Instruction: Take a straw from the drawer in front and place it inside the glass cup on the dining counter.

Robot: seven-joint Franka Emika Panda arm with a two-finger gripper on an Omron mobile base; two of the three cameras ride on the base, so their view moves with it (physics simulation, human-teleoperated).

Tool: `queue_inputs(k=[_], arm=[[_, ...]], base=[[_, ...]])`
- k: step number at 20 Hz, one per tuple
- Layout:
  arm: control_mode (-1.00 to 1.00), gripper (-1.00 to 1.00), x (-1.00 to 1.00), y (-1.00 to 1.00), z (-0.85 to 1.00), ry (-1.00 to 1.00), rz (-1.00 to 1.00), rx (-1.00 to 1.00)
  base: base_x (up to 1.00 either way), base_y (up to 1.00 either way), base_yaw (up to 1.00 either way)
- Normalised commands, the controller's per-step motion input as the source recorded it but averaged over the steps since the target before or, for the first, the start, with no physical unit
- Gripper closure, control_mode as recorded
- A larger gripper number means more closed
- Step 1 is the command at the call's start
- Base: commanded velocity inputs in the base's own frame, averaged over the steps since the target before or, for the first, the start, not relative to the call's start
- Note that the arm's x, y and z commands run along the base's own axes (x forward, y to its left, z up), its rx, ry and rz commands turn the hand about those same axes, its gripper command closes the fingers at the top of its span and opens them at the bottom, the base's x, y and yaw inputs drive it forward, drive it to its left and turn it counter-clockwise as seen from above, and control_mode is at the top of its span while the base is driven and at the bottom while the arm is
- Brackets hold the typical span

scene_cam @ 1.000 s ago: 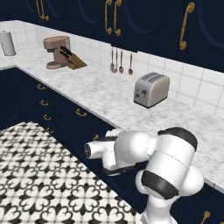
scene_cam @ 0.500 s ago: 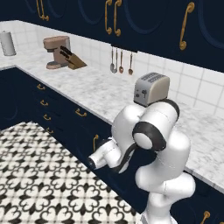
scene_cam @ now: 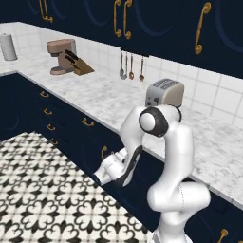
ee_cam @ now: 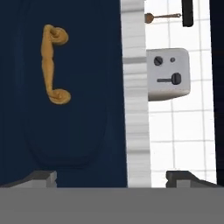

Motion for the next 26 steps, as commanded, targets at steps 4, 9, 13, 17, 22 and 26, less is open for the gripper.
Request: queue_inputs(k=[4,9,13,17,22,26], arm=[[-1.00,-1.00,0.59,0.00,-0.20,-0.01,-0.14,-0.04],[-1.00,-1.00,0.57,-0.05,-0.13,0.00,-0.07,0.00],[-1.00,-1.00,0.59,-0.10,-0.21,0.00,-0.01,0.00],[-1.00,-1.00,0.57,-0.17,-0.26,0.00,0.00,0.00],[-1.00,-1.00,0.45,-0.17,-0.31,0.05,0.00,0.00],[-1.00,-1.00,0.41,-0.19,-0.34,0.07,0.00,0.02]], base=[[0.00,0.00,0.00],[0.00,0.00,0.00],[0.00,0.00,0.00],[0.00,0.00,0.00],[0.00,0.00,0.00],[0.00,0.00,0.00]])
